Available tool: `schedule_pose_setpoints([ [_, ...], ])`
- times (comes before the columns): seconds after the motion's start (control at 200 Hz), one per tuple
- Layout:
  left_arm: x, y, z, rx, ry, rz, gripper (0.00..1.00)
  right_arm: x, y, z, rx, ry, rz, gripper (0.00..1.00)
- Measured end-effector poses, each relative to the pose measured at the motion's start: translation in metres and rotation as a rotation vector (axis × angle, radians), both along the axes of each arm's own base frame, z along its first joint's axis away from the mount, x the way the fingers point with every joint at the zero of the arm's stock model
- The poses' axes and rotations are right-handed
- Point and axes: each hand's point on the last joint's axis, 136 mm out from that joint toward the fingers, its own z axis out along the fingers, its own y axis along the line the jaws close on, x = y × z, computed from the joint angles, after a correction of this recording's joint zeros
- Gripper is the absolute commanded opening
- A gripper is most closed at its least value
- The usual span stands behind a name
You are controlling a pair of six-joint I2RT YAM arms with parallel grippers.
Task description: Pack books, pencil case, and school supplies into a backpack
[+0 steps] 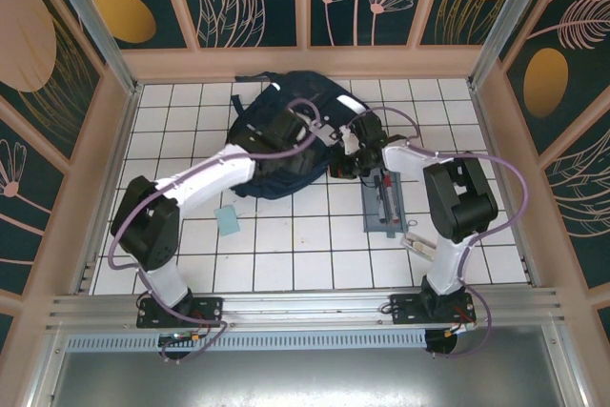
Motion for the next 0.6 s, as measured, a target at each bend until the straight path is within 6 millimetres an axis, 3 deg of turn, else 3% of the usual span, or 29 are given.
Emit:
schedule_pose_setpoints([
  [0.105,-0.018,-0.007,-0.032,0.084,0.049,-0.08,0.86,0.001,0.004,-0.002,-0.018,0.008,0.058,0.0],
  [0.36,-0.008,0.005,-0.063,0.224,0.033,-0.092,0.83,-0.009,-0.008,-0.011,-0.133,-0.02,0.163,0.0],
  [0.42,-0.004,0.009,-0.076,0.275,0.03,-0.078,0.71,-0.01,-0.01,-0.013,-0.163,-0.033,0.18,0.0],
  [0.52,0.0,0.01,-0.098,0.323,0.031,-0.078,0.34,-0.011,-0.009,-0.016,-0.207,-0.063,0.209,0.0],
  [0.6,-0.001,0.003,-0.099,0.318,0.014,-0.093,0.15,-0.01,-0.008,-0.018,-0.243,-0.093,0.225,0.0],
])
